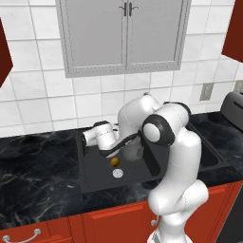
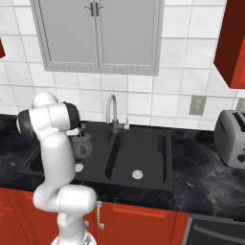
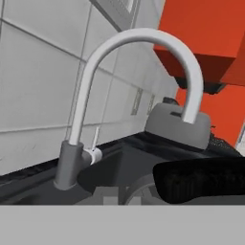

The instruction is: Open the cabinet, pick the kettle from the cabinet, and place it in the sink.

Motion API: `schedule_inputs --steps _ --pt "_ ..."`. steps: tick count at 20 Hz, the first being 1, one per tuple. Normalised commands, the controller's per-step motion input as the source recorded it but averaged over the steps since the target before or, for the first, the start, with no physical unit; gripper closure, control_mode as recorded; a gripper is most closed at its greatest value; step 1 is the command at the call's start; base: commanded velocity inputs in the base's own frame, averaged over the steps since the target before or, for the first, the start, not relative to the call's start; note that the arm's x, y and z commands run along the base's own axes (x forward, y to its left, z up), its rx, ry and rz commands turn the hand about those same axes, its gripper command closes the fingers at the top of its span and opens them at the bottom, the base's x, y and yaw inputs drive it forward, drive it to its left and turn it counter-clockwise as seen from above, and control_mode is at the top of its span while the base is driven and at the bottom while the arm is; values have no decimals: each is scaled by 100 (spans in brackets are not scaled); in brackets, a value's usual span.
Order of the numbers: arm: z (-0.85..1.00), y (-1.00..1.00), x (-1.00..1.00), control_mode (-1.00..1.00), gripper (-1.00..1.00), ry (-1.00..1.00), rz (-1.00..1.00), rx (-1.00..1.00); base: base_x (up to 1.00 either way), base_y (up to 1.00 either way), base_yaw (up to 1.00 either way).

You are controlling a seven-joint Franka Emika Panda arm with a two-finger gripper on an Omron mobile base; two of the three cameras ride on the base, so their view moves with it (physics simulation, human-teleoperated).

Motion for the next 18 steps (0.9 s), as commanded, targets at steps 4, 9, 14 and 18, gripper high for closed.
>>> schedule_inputs --steps 4,9,14,18 --pt "0 13 -1 -100 100 -8 -17 3 0 0 0" --pt "-6 25 -18 -100 100 -7 -19 4 0 0 0" --pt "-19 11 -16 -100 100 -13 -10 2 0 0 0" --pt "-34 2 -16 -100 100 -26 -3 0 0 0 0"
